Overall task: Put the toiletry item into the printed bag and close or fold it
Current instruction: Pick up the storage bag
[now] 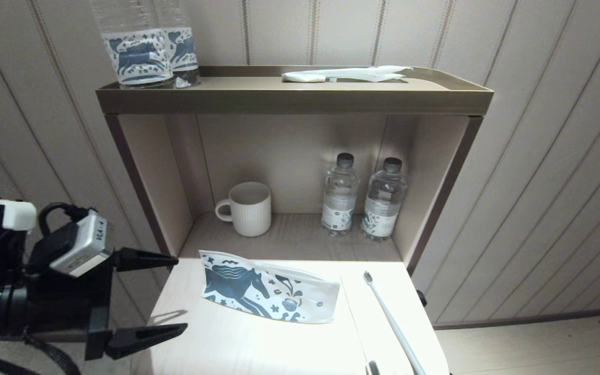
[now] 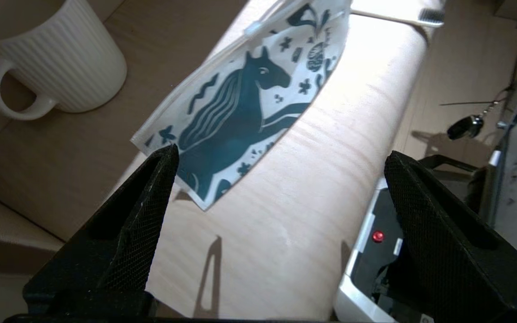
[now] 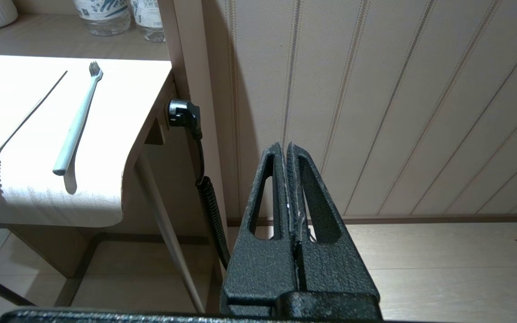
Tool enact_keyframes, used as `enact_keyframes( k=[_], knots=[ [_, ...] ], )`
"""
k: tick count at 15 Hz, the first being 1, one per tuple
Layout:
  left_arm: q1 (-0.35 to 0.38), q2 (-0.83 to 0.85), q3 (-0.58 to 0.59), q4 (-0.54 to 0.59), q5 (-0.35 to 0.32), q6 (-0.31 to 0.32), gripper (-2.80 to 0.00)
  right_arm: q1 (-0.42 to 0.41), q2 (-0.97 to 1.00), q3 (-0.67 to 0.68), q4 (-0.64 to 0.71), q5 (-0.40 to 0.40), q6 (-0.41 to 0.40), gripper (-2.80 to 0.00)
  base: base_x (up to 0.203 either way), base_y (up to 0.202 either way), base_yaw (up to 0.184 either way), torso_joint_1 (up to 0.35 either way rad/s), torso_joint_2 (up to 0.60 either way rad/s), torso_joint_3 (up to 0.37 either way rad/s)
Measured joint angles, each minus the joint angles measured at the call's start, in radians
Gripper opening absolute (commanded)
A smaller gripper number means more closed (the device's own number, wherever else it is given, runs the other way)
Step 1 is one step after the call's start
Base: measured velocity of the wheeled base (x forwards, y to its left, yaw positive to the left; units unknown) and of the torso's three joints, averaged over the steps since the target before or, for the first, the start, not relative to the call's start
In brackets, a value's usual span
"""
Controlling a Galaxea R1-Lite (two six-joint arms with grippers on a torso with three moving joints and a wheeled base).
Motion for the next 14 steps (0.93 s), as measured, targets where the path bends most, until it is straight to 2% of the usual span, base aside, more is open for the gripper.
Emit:
enact_keyframes(
  k=[7,10,14],
  knots=[
    [-0.007,0.292,-0.149,-0.167,0.036,-0.008,0.0,0.0,0.0,0.0,0.0,0.0,0.0,-2.8,0.0,0.0,0.0,0.0,0.0,0.0],
    [0.017,0.341,-0.167,-0.237,0.043,-0.01,0.0,0.0,0.0,0.0,0.0,0.0,0.0,-2.8,0.0,0.0,0.0,0.0,0.0,0.0],
    [0.047,0.362,-0.183,-0.248,0.042,-0.007,0.0,0.0,0.0,0.0,0.0,0.0,0.0,-2.8,0.0,0.0,0.0,0.0,0.0,0.0]
  ],
)
